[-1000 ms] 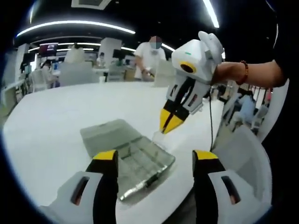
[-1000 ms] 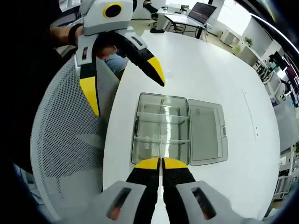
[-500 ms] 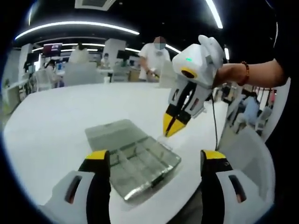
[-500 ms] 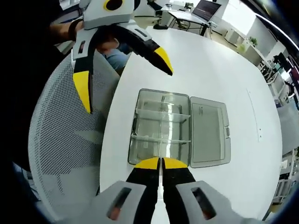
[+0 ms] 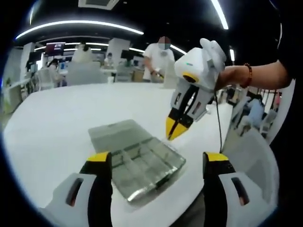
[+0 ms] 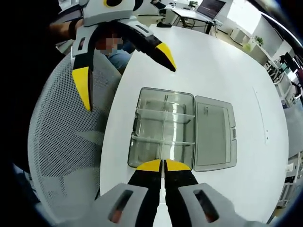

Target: Insert the divider into the dual guide fixture by aligning both edges with the guide slots and pushing it downward to the bottom, including one-sided entry, uneven engagement, binding, and posture correction.

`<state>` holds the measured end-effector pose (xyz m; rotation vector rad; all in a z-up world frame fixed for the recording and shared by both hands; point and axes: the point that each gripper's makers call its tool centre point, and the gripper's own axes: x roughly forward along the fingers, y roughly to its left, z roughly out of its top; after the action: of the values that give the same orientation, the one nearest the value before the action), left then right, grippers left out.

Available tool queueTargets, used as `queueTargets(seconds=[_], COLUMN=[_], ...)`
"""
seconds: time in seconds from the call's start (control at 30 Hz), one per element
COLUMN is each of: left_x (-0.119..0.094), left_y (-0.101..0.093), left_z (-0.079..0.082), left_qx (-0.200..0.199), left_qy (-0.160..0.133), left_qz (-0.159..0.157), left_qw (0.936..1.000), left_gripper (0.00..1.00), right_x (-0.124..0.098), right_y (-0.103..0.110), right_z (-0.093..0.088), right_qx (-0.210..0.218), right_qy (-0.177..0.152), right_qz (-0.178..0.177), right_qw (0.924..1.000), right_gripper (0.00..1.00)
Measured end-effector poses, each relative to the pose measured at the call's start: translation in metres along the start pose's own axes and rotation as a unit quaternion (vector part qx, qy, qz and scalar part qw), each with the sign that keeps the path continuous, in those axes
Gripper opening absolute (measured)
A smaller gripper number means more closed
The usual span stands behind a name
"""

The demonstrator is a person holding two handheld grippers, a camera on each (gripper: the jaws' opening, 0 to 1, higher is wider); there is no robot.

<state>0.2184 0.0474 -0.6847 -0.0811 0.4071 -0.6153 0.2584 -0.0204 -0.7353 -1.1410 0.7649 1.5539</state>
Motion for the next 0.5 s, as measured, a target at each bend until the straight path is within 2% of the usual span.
queueTargets(seconds=[0.5], left_x=[-0.0033], left_y=[0.0040], left_z=[-0.0019], left_qx=[-0.010], left_qy=[-0.004], left_qz=[0.007], left_qw=[0.9999], left_gripper=[0.77], right_x=[0.0100], right_y=[-0.0006], right_z=[-0.0035], right_qx=[0.002], right_qy=[0.016], right_qz=[0.018], right_qw=[0.9997], right_gripper=[0.00])
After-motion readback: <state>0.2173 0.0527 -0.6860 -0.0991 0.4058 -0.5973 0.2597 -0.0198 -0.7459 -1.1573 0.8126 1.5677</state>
